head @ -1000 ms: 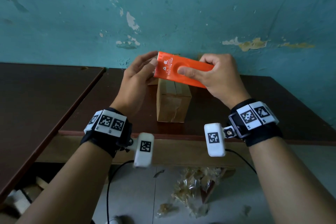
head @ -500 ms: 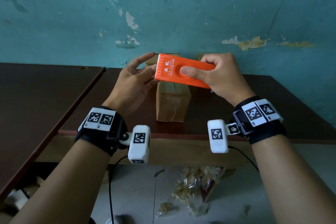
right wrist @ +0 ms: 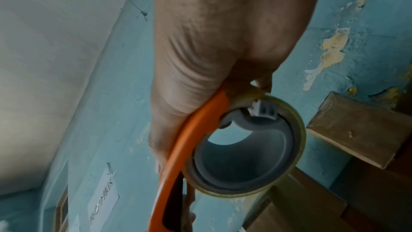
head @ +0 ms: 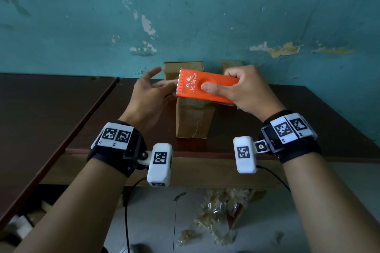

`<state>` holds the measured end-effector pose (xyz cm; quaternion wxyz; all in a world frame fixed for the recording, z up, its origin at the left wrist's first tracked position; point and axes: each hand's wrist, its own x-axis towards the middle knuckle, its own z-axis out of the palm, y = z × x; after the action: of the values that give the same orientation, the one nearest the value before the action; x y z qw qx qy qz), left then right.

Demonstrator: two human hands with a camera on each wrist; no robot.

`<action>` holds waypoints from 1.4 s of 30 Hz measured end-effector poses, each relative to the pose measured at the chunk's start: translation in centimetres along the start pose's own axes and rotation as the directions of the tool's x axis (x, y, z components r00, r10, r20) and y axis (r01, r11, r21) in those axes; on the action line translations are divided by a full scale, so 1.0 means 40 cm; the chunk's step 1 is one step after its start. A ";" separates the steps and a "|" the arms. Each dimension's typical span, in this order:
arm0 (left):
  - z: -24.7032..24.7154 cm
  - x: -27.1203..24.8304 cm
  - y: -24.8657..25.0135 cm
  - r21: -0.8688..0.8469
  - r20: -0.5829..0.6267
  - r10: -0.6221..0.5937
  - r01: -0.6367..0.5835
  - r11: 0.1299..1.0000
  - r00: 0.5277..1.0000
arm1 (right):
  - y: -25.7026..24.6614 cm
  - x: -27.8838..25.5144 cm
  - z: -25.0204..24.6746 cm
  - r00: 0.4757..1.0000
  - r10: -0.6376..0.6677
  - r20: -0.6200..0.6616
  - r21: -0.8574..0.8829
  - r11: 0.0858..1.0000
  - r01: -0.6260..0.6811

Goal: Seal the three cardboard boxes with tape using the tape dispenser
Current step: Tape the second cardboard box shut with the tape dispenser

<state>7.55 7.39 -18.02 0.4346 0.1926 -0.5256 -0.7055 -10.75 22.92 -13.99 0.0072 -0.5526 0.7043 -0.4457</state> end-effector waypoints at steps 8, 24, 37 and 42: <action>0.010 -0.010 0.018 0.028 -0.056 0.017 -0.016 0.999 0.998 | 0.008 0.000 -0.006 1.000 0.006 0.025 0.016 1.000 -0.006; 0.032 -0.010 0.001 -0.009 -0.073 0.025 -0.025 1.000 0.997 | 0.043 0.004 -0.024 0.999 0.043 0.019 0.031 0.999 -0.043; 0.015 -0.010 0.018 -0.030 -0.088 0.062 -0.065 0.997 0.994 | 0.039 -0.003 -0.029 0.998 0.047 0.047 0.033 0.998 -0.048; 0.014 -0.017 0.024 -0.001 -0.087 0.065 -0.066 0.998 0.994 | 0.037 -0.002 -0.028 0.997 0.037 0.061 0.031 0.999 -0.039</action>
<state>7.92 8.19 -17.05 0.4803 0.2048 -0.5108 -0.6830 -12.43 23.67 -14.31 0.0458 -0.5519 0.7070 -0.4400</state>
